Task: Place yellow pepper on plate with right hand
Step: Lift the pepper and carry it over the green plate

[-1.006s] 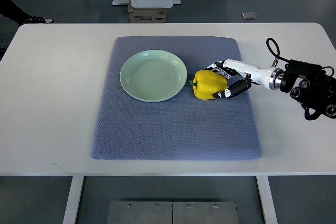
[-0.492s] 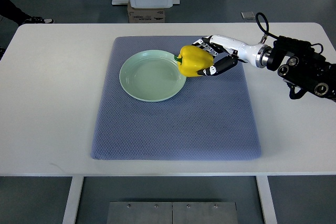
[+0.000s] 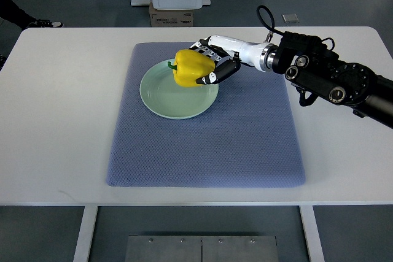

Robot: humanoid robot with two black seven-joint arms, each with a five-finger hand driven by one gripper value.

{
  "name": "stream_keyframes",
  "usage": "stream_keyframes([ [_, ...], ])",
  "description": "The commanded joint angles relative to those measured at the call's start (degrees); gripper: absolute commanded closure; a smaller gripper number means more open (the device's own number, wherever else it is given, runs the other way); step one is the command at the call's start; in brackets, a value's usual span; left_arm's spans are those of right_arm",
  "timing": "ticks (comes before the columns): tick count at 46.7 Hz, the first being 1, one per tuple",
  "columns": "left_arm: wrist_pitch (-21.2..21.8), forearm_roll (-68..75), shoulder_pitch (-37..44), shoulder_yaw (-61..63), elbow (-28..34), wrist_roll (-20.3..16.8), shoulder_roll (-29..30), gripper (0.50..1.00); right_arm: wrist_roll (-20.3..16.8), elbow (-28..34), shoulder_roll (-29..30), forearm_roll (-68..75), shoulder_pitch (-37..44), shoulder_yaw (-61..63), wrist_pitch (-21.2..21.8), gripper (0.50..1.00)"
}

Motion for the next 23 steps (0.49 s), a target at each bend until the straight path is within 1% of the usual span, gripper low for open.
stream_keyframes([
  [1,0.0,0.0,-0.04,0.0,0.0,-0.01,0.0,0.5,-1.66,-0.42,1.45,-0.01,0.12,-0.01,0.0,1.0],
  [11,0.0,0.0,0.05,0.0,0.0,-0.01,0.0,0.5,-5.61,-0.51,4.96,-0.01,0.47,-0.01,-0.17,1.0],
  [16,0.0,0.0,-0.04,0.0,0.0,-0.01,0.0,0.5,-8.25,-0.51,6.46,-0.01,0.38,-0.01,-1.49,1.0],
  [23,0.0,0.0,0.05,0.0,0.0,-0.01,0.0,0.5,-10.98,-0.6,6.55,0.52,-0.14,-0.01,-3.33,1.0],
])
